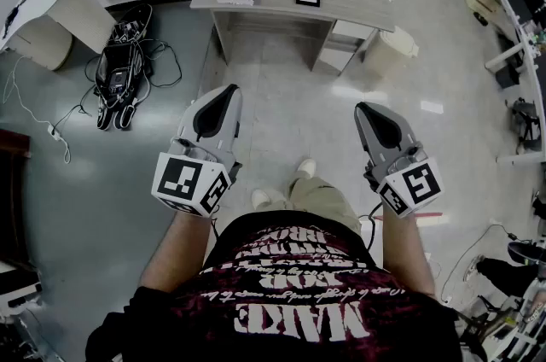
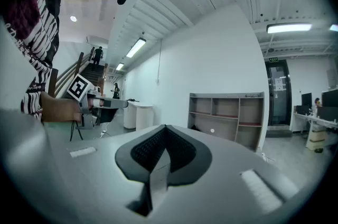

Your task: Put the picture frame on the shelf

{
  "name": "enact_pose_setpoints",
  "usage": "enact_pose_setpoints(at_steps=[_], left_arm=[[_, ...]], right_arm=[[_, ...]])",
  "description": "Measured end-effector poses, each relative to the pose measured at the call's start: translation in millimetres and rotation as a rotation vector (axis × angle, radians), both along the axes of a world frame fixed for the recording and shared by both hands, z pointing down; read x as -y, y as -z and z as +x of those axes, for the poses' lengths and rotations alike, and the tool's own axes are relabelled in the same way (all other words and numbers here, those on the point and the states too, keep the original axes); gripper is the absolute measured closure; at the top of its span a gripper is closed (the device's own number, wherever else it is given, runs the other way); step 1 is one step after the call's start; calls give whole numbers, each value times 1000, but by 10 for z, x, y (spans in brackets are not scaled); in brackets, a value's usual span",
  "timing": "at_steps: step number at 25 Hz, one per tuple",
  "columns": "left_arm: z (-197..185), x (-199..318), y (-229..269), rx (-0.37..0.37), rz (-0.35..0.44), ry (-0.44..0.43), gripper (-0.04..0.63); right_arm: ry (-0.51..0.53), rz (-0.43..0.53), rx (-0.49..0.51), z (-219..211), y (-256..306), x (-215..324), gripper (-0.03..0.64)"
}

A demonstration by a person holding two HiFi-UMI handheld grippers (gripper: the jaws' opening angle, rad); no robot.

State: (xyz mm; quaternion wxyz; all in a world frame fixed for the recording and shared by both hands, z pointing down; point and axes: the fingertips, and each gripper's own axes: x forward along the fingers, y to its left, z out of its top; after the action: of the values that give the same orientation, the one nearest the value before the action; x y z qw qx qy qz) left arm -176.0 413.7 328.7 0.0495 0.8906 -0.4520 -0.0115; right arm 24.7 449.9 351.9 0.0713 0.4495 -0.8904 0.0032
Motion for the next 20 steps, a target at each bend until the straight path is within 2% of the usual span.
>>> enact_pose_setpoints(at_steps=[6, 9, 11, 15, 20], left_arm=[[221, 82, -10, 18, -10, 14, 595], [476, 91, 11, 47, -16, -16, 595], [641, 155, 52, 77, -7, -34, 595], [846, 281, 130, 71, 9, -25, 595], [934, 289, -88, 109, -38, 0, 595]], right_arm=[[19, -27, 68, 195, -57, 89, 589], [3, -53, 107, 379, -73, 154, 589], [-8, -44, 111, 501, -47, 232, 589], [2, -27, 141, 691, -20, 335, 589], [23, -40, 161, 803, -75, 380, 589]])
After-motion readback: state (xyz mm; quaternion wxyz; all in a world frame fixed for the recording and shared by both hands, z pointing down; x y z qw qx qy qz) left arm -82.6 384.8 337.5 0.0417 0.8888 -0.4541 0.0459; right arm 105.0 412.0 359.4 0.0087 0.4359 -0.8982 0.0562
